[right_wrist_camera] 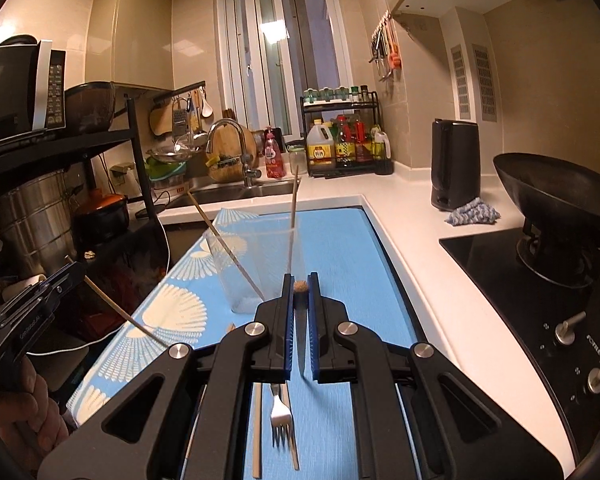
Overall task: Organize utensils
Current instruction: 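Raise the chopsticks upright with both tools and move them over the container, then open both tools to release the chopsticks into the clear container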
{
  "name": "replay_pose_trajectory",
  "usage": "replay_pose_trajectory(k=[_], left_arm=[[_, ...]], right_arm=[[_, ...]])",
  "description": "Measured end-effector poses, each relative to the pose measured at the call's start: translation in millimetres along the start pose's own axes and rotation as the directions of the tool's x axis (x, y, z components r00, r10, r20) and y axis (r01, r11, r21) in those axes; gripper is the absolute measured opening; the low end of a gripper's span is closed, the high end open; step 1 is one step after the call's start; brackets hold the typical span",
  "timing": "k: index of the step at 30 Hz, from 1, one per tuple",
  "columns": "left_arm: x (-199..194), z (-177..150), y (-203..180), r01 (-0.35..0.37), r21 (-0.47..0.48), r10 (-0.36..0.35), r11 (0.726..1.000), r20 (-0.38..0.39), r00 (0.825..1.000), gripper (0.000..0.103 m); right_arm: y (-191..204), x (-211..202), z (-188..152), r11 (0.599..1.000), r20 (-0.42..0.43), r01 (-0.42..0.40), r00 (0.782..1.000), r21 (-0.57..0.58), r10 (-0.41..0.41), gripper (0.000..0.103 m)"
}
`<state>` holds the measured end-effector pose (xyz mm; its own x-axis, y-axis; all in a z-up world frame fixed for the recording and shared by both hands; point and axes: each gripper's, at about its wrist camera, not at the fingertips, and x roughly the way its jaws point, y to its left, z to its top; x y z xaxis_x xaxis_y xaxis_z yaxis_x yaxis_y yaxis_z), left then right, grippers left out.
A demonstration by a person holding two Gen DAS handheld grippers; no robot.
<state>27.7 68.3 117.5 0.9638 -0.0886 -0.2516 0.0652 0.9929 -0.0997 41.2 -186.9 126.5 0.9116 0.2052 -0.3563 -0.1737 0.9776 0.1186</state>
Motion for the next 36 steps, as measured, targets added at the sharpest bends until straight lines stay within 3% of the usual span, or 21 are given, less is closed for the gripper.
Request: replay_pose_trajectory(k=[6,15,23,29,36], left_arm=[[13,19,5,0.02,-0.049,-0.022,0.999,-0.041,0.999,0.005],[36,35,-3,0.004,-0.036,-0.008,0.999,-0.129,0.992,0.005],[59,61,1,0.042,-0.056,-0.052,0.998,-0.177,0.983,0.005],[75,117,5,0.087,-0.067,-0.096,0.994,-0.147,0.984,0.005],[97,180,-1,0.121,-0.044,-0.123,0.992,-0.045,0.991,0.005]], right_arm=[[6,9,20,1.0,-0.001,0.004,1.0,-0.002,-0.004,0.007],[20,25,47,0.999,0.013,-0.004,1.0,-0.038,0.005,0.007],[24,40,87,0.999,0.037,-0.022,0.999,-0.037,0.023,0.006],[25,47,138,0.998,0.1,-0.064,0.993,-0.02,0.066,0.007],[41,67,192,0.994,0.151,-0.089,0.984,-0.058,0.097,0.006]])
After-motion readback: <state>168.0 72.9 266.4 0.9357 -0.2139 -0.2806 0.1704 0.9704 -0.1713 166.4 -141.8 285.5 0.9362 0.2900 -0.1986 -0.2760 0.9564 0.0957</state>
